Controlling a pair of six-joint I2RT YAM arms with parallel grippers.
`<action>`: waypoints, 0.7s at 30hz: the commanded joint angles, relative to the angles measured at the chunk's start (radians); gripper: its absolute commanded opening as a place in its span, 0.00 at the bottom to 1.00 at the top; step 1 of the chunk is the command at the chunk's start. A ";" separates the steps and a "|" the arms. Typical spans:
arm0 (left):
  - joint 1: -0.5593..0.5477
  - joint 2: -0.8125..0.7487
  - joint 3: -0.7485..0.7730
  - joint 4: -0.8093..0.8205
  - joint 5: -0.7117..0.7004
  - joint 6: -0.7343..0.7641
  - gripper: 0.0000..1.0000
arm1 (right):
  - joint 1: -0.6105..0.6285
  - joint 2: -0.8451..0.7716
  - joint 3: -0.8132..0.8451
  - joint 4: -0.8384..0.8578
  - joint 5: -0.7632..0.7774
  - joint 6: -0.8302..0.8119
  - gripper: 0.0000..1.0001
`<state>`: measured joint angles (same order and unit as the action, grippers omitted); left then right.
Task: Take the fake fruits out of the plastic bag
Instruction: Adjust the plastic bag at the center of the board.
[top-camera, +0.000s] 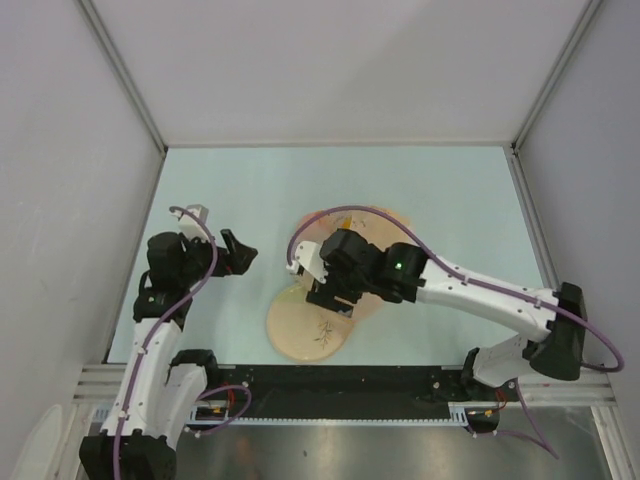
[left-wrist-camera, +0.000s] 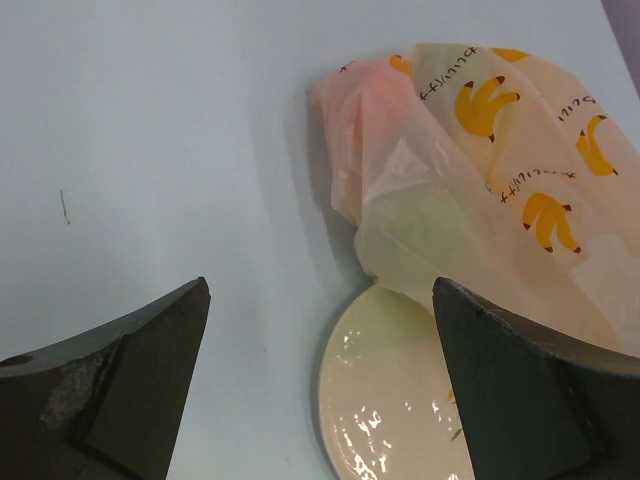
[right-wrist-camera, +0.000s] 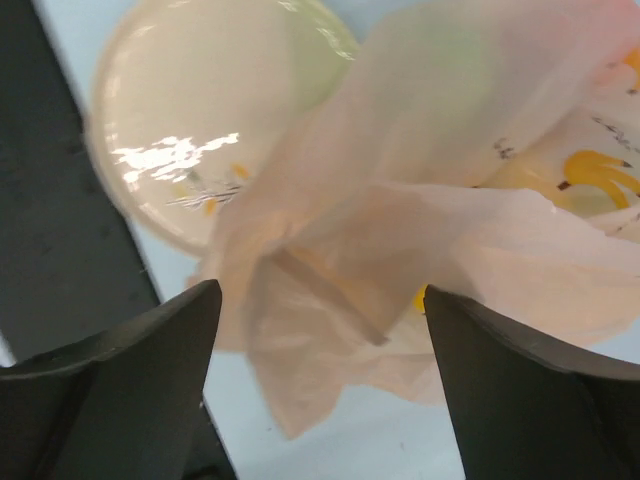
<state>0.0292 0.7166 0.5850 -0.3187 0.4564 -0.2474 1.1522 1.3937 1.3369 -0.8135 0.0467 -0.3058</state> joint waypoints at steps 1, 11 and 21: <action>0.009 -0.008 -0.003 0.023 0.044 -0.055 1.00 | -0.096 0.060 -0.004 0.125 0.219 0.085 0.56; -0.283 0.331 0.131 0.144 0.300 -0.162 1.00 | -0.449 0.011 0.093 0.077 0.050 0.168 0.00; -0.643 0.394 0.304 -0.037 0.295 -0.014 1.00 | -0.535 -0.016 0.091 0.086 -0.038 0.209 0.00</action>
<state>-0.5423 1.1255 0.8192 -0.2962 0.6872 -0.3206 0.6487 1.3952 1.3861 -0.7353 0.0502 -0.1249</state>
